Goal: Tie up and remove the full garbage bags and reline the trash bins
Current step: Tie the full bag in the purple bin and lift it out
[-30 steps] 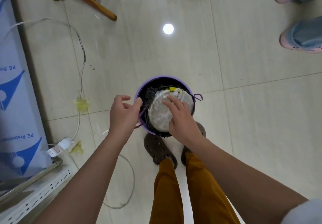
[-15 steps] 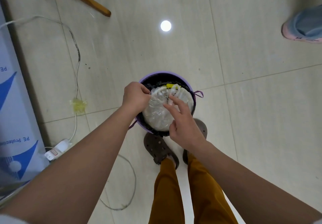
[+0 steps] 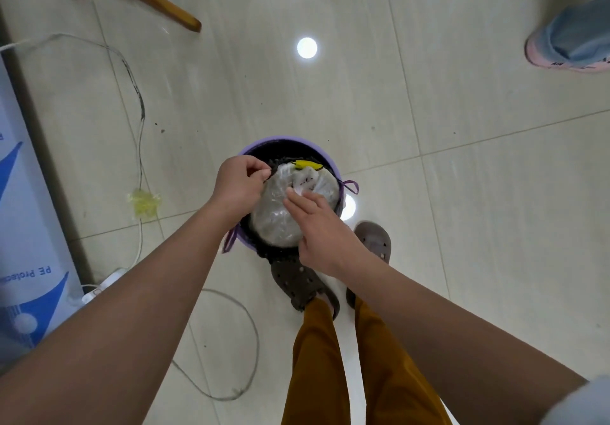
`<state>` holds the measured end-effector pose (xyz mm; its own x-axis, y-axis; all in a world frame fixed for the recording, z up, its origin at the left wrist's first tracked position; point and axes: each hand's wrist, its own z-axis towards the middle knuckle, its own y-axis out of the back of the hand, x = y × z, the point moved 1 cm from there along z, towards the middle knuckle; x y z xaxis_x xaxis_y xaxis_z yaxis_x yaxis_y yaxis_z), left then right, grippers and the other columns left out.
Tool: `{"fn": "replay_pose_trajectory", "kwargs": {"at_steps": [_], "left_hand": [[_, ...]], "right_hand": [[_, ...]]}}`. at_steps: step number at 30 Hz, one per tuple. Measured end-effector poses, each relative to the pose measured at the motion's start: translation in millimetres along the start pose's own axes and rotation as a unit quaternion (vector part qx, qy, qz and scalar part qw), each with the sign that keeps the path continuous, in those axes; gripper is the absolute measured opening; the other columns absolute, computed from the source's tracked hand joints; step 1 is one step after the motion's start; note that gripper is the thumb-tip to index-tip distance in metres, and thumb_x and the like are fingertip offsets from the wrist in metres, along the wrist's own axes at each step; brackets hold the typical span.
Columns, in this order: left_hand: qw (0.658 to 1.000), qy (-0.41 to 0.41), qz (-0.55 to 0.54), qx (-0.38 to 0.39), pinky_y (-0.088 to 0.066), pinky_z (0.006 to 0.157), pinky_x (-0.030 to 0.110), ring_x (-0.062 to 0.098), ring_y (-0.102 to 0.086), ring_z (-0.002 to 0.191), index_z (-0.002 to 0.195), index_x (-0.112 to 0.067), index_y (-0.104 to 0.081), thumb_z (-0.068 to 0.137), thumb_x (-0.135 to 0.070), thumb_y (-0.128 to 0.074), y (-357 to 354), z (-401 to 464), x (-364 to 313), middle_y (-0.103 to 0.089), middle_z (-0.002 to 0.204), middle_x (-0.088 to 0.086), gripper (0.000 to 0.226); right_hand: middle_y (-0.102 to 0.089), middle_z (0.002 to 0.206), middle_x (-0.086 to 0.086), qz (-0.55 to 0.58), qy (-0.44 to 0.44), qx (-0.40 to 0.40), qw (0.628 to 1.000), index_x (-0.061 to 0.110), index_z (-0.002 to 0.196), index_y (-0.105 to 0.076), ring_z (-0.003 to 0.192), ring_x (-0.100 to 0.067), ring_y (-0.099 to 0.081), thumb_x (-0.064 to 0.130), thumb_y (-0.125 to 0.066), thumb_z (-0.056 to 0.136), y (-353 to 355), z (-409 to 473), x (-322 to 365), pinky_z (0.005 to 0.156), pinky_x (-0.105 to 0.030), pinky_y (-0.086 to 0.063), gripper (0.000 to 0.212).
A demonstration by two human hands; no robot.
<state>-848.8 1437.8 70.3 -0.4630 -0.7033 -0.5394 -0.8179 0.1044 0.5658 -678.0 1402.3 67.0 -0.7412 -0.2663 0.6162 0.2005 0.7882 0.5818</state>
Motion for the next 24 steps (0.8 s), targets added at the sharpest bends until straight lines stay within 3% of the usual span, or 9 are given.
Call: {"fn": "replay_pose_trajectory", "kwargs": {"at_steps": [4,7,9,13,16,19,22,24], "left_hand": [[0.996,-0.042,0.084,0.01,-0.039,0.065,0.018,0.014,-0.052,0.077,0.097,-0.012,-0.061,0.083,0.007,-0.056,7,-4,7,-0.054,0.085,-0.003,0.024],[0.982,-0.069,0.175,0.012,-0.045,0.082,0.029,0.021,-0.053,0.093,0.117,-0.011,-0.06,0.082,0.006,-0.055,9,1,10,-0.051,0.11,0.008,0.04],[0.976,-0.073,0.207,-0.003,-0.047,0.09,0.036,0.027,-0.058,0.103,0.117,-0.008,-0.066,0.088,0.002,-0.052,9,8,9,-0.057,0.118,0.012,0.033],[0.978,-0.115,0.154,-0.078,-0.04,0.079,0.026,0.021,-0.057,0.092,0.095,-0.008,-0.073,0.092,-0.004,-0.053,12,11,1,-0.061,0.1,0.009,0.021],[0.98,-0.15,0.104,-0.077,-0.037,0.08,0.02,0.014,-0.053,0.087,0.087,-0.009,-0.073,0.09,-0.001,-0.055,13,0,6,-0.055,0.088,0.001,0.02],[0.985,-0.123,0.088,-0.081,-0.037,0.08,0.017,0.016,-0.055,0.091,0.089,-0.009,-0.071,0.089,-0.001,-0.056,13,-11,17,-0.054,0.09,-0.001,0.017],[0.963,-0.181,0.162,-0.117,-0.046,0.079,0.033,0.026,-0.053,0.095,0.1,-0.006,-0.069,0.086,0.0,-0.059,12,-23,11,-0.052,0.097,0.009,0.018],[0.94,-0.277,0.185,-0.077,-0.05,0.07,0.043,0.033,-0.056,0.089,0.101,0.0,-0.068,0.082,0.005,-0.059,6,-33,3,-0.056,0.097,0.017,0.022]], "right_hand": [[-0.036,0.15,-0.002,0.0,0.009,-0.042,0.999,0.007,0.144,-0.039,0.131,-0.024,-0.028,0.0,-0.054,0.079,-6,8,15,0.11,-0.034,-0.037,0.067],[-0.042,0.144,-0.002,0.001,0.026,-0.058,0.998,0.006,0.142,-0.043,0.128,-0.023,-0.031,-0.001,-0.054,0.079,-14,6,22,0.111,-0.03,-0.032,0.064],[-0.038,0.149,-0.001,0.003,0.034,-0.055,0.998,0.007,0.145,-0.04,0.135,-0.022,-0.027,0.001,-0.055,0.08,-16,5,22,0.114,-0.028,-0.025,0.067],[-0.034,0.153,-0.002,-0.035,0.04,-0.06,0.997,0.009,0.148,-0.036,0.139,-0.022,-0.024,0.005,-0.057,0.081,-15,2,15,0.116,-0.028,-0.019,0.07],[-0.029,0.157,0.003,-0.063,0.041,-0.048,0.996,0.013,0.151,-0.032,0.14,-0.02,-0.024,0.006,-0.055,0.083,-14,5,14,0.116,-0.032,-0.024,0.072],[-0.035,0.154,0.004,0.01,0.044,-0.051,0.998,0.015,0.146,-0.041,0.138,-0.019,-0.029,0.0,-0.052,0.084,-14,9,17,0.114,-0.033,-0.028,0.065],[-0.053,0.132,-0.008,0.129,0.002,-0.189,0.973,0.007,0.123,-0.06,0.121,-0.022,-0.044,-0.009,-0.053,0.079,-12,5,14,0.102,-0.028,-0.04,0.047],[-0.049,0.122,-0.006,0.167,-0.117,-0.289,0.935,0.01,0.119,-0.055,0.111,-0.016,-0.042,-0.004,-0.053,0.084,-11,4,4,0.087,-0.023,-0.042,0.038]]}}
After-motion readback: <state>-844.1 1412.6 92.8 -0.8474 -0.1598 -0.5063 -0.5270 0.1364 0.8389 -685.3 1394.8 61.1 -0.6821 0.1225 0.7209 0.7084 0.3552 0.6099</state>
